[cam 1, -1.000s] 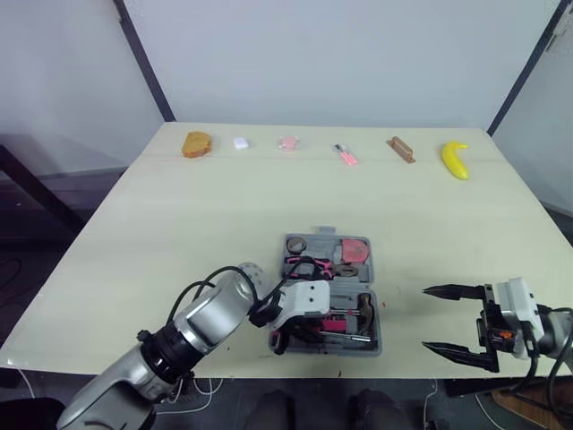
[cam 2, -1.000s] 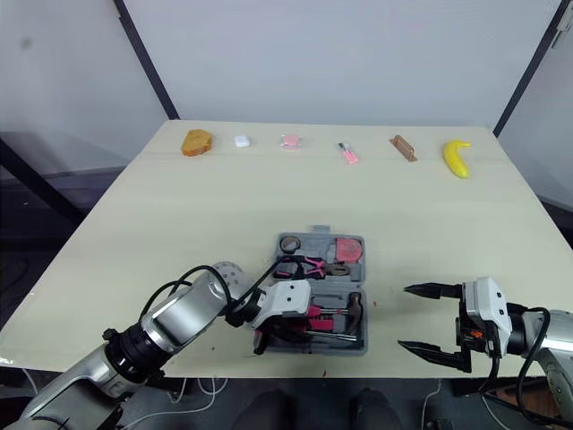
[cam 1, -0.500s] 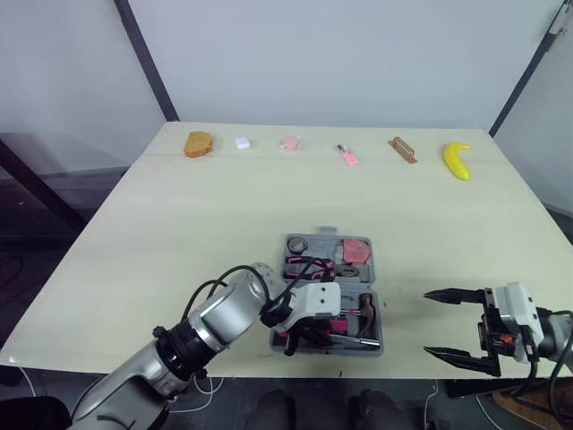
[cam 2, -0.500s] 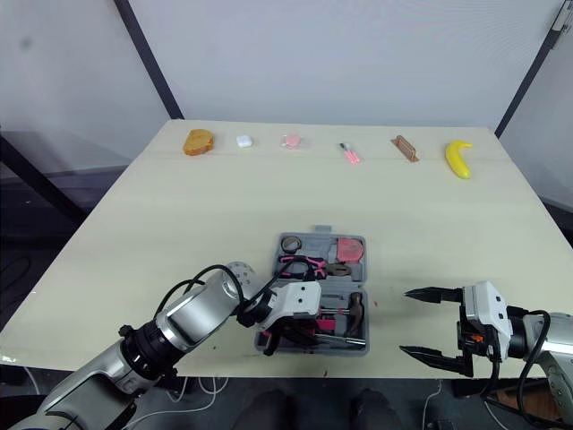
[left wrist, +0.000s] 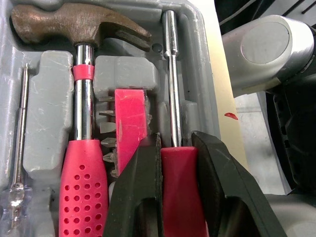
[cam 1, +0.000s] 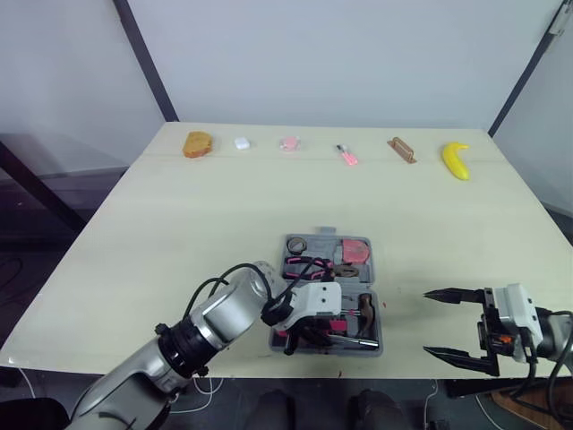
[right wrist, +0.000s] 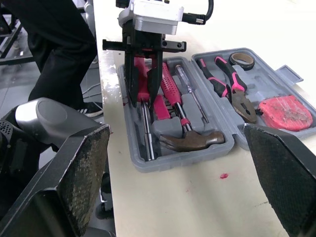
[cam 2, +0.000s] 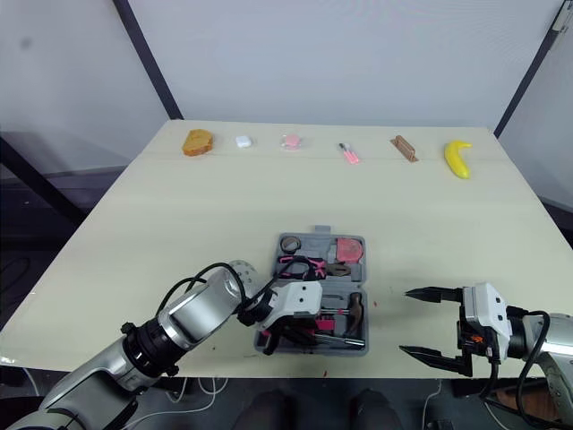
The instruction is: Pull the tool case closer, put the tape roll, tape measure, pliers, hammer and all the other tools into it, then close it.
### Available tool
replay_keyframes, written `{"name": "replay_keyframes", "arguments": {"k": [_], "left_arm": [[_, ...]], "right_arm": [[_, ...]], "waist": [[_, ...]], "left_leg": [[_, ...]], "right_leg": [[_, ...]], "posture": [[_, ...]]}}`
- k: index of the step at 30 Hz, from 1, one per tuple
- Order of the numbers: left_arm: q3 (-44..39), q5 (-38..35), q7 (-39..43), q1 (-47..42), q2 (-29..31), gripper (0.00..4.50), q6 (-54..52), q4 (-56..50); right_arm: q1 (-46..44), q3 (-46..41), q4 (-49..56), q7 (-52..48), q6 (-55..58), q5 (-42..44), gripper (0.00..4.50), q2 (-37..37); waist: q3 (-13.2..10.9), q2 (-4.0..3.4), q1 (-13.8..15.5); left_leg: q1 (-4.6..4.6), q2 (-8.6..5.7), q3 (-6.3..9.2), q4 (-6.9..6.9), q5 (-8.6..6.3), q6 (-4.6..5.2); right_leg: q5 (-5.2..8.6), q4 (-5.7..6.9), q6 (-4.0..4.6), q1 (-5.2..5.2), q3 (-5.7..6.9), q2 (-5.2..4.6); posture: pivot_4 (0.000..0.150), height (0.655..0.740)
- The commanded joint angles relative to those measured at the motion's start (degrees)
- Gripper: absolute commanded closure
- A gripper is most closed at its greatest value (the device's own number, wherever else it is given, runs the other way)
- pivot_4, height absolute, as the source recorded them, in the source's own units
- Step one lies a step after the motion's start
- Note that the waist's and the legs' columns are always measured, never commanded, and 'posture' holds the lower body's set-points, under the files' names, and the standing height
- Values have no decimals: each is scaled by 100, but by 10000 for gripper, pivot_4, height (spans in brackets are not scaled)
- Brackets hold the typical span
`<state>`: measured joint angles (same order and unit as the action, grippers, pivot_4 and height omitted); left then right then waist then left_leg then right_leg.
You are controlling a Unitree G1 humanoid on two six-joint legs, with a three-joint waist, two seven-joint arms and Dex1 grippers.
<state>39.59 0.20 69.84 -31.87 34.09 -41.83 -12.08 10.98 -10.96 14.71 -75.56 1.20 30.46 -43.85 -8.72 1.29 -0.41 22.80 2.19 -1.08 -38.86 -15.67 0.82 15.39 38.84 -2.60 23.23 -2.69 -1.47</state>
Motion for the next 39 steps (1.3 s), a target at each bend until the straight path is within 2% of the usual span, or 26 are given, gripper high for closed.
{"name": "replay_keyframes", "arguments": {"k": [1, 14, 15, 17, 27, 33, 39], "left_arm": [[135, 53, -15, -2, -22, 39761, 32, -98], [75, -102, 153, -7, 87, 39761, 44, -149], [69, -108, 134, 5, 74, 29860, 32, -147], [97, -57, 113, 4, 70, 23118, 95, -132], [-54, -246, 234, -98, 105, 23118, -26, -232], [-632, -848, 364, -179, 49, 23118, 42, -361], [-1334, -1377, 588, 128, 98, 23118, 1187, -135]], "right_arm": [[28, -41, 57, 16, -104, 17, 0, 11], [34, 6, 10, 35, -192, -70, 0, 68], [41, 11, 17, 42, -196, -72, 0, 74], [59, 21, 18, 49, -199, -67, 0, 70], [85, 61, 16, 87, -228, -54, 0, 66], [80, 66, 44, 120, -213, -40, 0, 78], [25, 96, 29, 146, -192, -26, 0, 109]], "waist": [[0, 0, 1], [0, 0, -2], [0, 0, -3], [1, -2, -1], [1, -2, 3], [1, -2, 5], [0, -3, -12]], "left_leg": [[0, 0, 0, 0, 0, 0], [-1, 0, 0, -2, 0, 0], [-1, 0, -1, -2, 0, 0], [-1, 0, 0, -2, 0, 0], [-1, 0, 0, -8, 0, 0], [0, 0, 1, -10, 0, 0], [0, 1, 2, -11, 0, 0]], "right_leg": [[0, 0, 0, 0, 0, 0], [0, 0, 0, -1, 1, 0], [0, 0, 0, -1, 1, 0], [0, 0, 0, -2, 1, 0], [0, 1, 0, -4, 2, 0], [0, 1, 0, -5, 3, 0], [0, 1, 0, -5, 4, 0]], "posture": [[1500, 7400], [1500, 7400], [1500, 7400], [1500, 7400], [1500, 7400], [1500, 7400], [1500, 7400]]}}
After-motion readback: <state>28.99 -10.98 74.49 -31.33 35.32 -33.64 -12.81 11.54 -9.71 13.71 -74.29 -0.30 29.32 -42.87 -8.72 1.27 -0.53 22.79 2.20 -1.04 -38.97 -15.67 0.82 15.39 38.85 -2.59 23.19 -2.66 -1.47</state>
